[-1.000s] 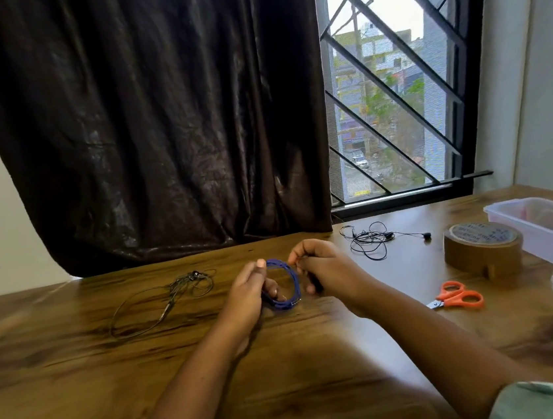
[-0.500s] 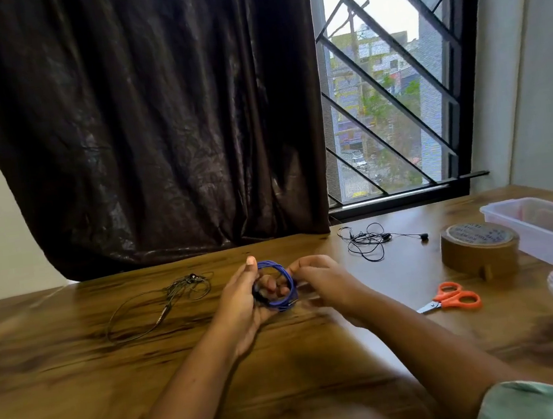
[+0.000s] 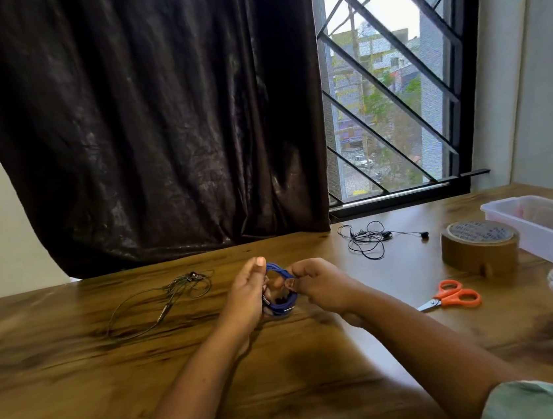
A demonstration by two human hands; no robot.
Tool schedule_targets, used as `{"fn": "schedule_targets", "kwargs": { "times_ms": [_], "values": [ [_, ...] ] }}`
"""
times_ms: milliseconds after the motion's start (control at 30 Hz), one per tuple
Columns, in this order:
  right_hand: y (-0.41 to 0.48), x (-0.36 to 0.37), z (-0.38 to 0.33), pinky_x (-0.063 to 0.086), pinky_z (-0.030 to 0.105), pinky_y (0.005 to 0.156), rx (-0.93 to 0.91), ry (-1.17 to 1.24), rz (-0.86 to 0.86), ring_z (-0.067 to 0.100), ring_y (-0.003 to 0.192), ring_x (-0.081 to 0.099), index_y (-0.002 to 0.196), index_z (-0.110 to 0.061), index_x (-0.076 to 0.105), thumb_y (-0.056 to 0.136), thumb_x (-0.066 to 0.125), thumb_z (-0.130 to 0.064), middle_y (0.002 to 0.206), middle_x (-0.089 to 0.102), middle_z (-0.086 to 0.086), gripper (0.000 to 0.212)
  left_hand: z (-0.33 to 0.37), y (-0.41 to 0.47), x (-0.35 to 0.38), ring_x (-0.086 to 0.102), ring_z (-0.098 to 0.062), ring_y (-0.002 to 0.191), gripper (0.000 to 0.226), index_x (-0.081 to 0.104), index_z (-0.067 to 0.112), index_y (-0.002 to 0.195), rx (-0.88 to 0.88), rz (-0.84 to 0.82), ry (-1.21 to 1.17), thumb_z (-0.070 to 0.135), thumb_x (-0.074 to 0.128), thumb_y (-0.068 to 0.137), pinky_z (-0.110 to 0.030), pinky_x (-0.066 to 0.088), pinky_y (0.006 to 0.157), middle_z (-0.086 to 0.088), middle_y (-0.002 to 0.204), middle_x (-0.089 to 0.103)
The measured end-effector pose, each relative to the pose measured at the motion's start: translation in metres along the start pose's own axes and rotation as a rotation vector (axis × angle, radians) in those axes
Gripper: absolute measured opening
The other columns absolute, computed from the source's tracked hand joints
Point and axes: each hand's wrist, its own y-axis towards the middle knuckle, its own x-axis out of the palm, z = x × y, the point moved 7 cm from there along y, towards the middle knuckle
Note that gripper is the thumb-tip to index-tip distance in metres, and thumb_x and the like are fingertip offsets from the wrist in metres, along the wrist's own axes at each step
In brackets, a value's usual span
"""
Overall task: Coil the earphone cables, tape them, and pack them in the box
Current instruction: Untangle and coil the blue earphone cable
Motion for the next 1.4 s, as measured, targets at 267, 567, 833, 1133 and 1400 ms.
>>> {"fn": "schedule_targets", "kwargs": {
  "times_ms": [267,567,833,1133,1400],
  "values": [
    [-0.001,-0.004,0.001,0.053,0.041,0.091,0.01,0.046,0.061,0.021,0.097,0.067,0.09,-0.014,0.071,0.093,0.055,-0.006,0.096,0.073,0.007,0.018,0.0,0.002,-0.004,0.052,-0.026,0.119,0.048,0.041,0.017,0.139,0.083,0.021,0.189,0.041,0.032,0.098,-0.035,0.046,0.092,-0.014,0.131,0.054],
    [-0.006,0.006,-0.003,0.039,0.022,0.052,0.099,0.458,-0.047,0.015,0.068,0.053,0.116,-0.018,0.049,0.091,0.05,0.007,0.083,0.066,0.006,0.036,0.0,0.006,-0.005,0.045,-0.02,0.068,0.033,0.05,0.02,0.078,0.194,-0.012,0.228,0.04,0.033,0.098,-0.033,0.037,0.067,0.001,0.067,0.048],
    [-0.016,0.008,-0.019,0.045,0.016,0.048,-0.039,0.377,-0.187,0.01,0.065,0.059,0.113,-0.02,0.047,0.079,0.048,0.026,0.079,0.057,0.004,0.058,0.001,0.004,-0.004,0.048,-0.02,0.067,0.032,0.055,0.016,0.088,0.167,-0.033,0.174,0.038,0.033,0.099,-0.035,0.041,0.067,0.002,0.067,0.05],
    [-0.012,-0.001,-0.01,0.047,0.025,0.061,-0.008,0.393,-0.16,0.009,0.063,0.059,0.095,-0.019,0.059,0.093,0.054,-0.004,0.08,0.065,0.001,0.016,-0.008,0.007,-0.011,0.061,-0.023,0.071,0.032,0.048,0.01,0.079,-0.06,0.032,-0.171,0.03,0.036,0.1,-0.033,0.055,0.056,-0.006,0.074,0.051],
    [-0.014,-0.007,0.0,0.054,0.042,0.09,0.165,0.439,-0.207,0.029,0.099,0.062,0.092,-0.007,0.062,0.089,0.033,0.014,0.106,0.061,0.017,0.036,-0.009,0.004,-0.008,0.057,-0.019,0.067,0.028,0.048,0.011,0.081,-0.104,0.042,-0.192,0.025,0.036,0.101,-0.035,0.055,0.061,-0.004,0.074,0.051]
  ]
}}
